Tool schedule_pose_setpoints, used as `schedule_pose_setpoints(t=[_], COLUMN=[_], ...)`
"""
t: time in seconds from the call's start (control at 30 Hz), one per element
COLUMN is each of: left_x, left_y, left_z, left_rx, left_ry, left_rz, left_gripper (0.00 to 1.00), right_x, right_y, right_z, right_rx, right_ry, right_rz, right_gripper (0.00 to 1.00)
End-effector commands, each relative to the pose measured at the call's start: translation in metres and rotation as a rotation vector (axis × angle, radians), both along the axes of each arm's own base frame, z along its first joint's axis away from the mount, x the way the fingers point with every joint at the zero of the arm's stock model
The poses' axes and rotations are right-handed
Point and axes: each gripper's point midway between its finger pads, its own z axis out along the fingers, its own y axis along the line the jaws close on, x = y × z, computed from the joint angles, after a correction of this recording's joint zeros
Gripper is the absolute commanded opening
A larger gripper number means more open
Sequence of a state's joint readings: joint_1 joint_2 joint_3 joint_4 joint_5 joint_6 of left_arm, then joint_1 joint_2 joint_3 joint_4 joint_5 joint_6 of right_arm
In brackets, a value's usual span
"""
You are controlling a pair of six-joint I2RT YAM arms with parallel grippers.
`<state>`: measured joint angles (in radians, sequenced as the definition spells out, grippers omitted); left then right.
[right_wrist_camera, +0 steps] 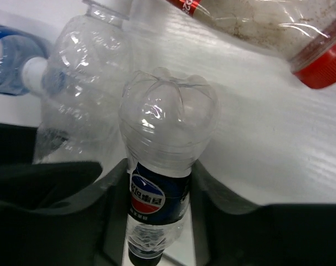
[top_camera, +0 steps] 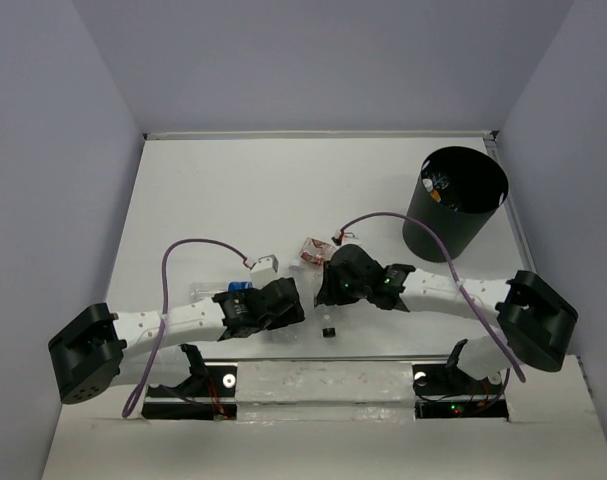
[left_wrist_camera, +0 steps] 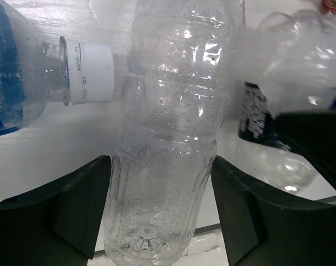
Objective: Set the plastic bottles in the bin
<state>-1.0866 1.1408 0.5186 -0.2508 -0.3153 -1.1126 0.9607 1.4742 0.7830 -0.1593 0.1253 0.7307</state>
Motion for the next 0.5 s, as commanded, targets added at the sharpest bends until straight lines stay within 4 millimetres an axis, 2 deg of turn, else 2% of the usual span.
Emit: schedule_pose_setpoints(t=[0.0, 0.03, 0.07, 0.13, 0.17, 0.2, 0.23, 0.27, 0.3, 0.33, 0.37, 0.4, 0.43, 0.47], left_x=[-0.003, -0.003, -0.002, -0.002, -0.001, -0.001, -0.002, -0.002, -0.001, -0.001, -0.001, 0.001, 0.002, 0.003], left_y=[0.007, 0.006, 0.005, 0.002, -0.001, -0.002, -0.004, -0.005, -0.008, -0.010, -0.012, -0.015, -0.016, -0.019], left_z=[-0.008, -0.006, -0.004, 0.003, 0.008, 0.009, 0.014, 0.017, 0.025, 0.030, 0.036, 0.048, 0.054, 0.062], left_rx=[0.033, 0.028, 0.023, 0.007, -0.009, -0.012, -0.028, -0.035, -0.058, -0.069, -0.082, -0.114, -0.121, -0.136], left_ry=[0.001, -0.004, -0.008, -0.018, -0.026, -0.027, -0.037, -0.044, -0.060, -0.074, -0.087, -0.116, -0.136, -0.155], left_rz=[-0.009, -0.011, -0.013, -0.024, -0.026, -0.029, -0.037, -0.040, -0.045, -0.046, -0.051, -0.051, -0.059, -0.064], left_gripper=[0.77, 0.75, 0.71, 0.63, 0.58, 0.56, 0.53, 0.51, 0.51, 0.50, 0.50, 0.50, 0.46, 0.46], right_x=[-0.008, -0.009, -0.008, -0.001, 0.003, 0.010, 0.026, 0.034, 0.042, 0.057, 0.063, 0.069, 0.082, 0.088], right_y=[-0.007, -0.010, -0.011, -0.025, -0.032, -0.040, -0.059, -0.073, -0.086, -0.111, -0.125, -0.147, -0.174, -0.191], right_z=[0.049, 0.061, 0.091, 0.119, 0.155, 0.174, 0.195, 0.235, 0.256, 0.277, 0.297, 0.334, 0.351, 0.370], right_rx=[0.065, 0.077, 0.132, 0.115, 0.134, 0.125, 0.059, 0.073, 0.058, -0.004, -0.014, -0.031, -0.072, -0.086], right_ry=[-0.083, -0.103, -0.154, -0.239, -0.304, -0.360, -0.464, -0.545, -0.601, -0.677, -0.721, -0.800, -0.836, -0.883], right_rz=[-0.002, 0.005, 0.006, -0.011, -0.028, -0.056, -0.124, -0.176, -0.220, -0.290, -0.334, -0.396, -0.485, -0.545], right_gripper=[0.32, 0.31, 0.31, 0.31, 0.30, 0.29, 0.28, 0.26, 0.25, 0.25, 0.25, 0.25, 0.25, 0.25])
